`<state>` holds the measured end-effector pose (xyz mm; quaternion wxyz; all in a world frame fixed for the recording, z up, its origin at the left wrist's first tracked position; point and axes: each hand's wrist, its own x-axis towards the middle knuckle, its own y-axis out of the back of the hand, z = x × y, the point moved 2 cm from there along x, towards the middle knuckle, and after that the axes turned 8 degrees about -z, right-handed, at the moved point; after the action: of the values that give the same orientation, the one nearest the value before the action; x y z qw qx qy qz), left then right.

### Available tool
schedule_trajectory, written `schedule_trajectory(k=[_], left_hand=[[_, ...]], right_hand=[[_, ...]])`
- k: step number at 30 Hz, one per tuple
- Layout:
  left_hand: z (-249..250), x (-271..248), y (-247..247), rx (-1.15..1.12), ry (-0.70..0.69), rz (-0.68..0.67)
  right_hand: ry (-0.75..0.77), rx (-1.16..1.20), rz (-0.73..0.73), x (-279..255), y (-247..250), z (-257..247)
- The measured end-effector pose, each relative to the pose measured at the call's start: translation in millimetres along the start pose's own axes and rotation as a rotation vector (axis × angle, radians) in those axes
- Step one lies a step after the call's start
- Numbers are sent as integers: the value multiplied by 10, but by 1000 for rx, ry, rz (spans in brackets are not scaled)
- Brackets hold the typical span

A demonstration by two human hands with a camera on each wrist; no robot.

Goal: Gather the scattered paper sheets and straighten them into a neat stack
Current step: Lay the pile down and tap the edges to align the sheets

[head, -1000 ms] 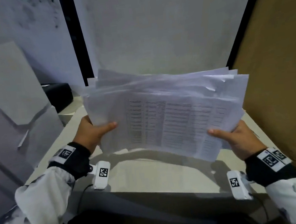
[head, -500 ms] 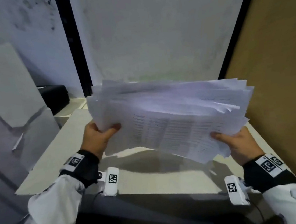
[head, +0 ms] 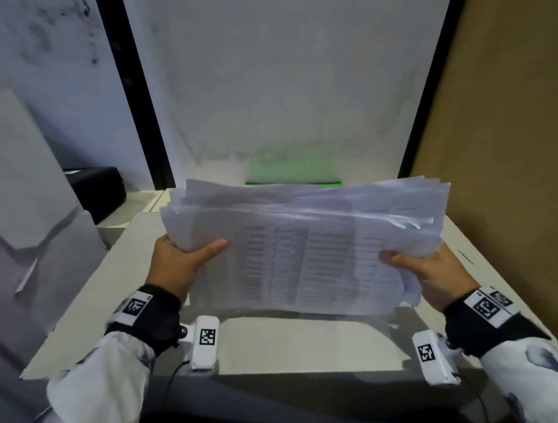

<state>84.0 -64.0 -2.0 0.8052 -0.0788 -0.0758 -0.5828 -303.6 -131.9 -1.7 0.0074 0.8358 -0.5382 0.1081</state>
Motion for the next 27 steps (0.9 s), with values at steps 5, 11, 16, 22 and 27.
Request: schedule_trajectory(k=[5,11,16,22,27], left_hand=[[-44,43,86,24,29,-21],[-217,-185,115,90,19,-76],[191,-51,125,179,-125,-15],[1134,32,-515,1337,-753,-204],[876,93,-882,1725,-463,-525]], right_hand=[[-111,-42,-28,12,103,-10],[-178,-79,-18,-144,35,233],[-131,-87,14,-69,72,175],[-130,-156,37,-65,23,186],[-134,-176,26,-130,-14,202]])
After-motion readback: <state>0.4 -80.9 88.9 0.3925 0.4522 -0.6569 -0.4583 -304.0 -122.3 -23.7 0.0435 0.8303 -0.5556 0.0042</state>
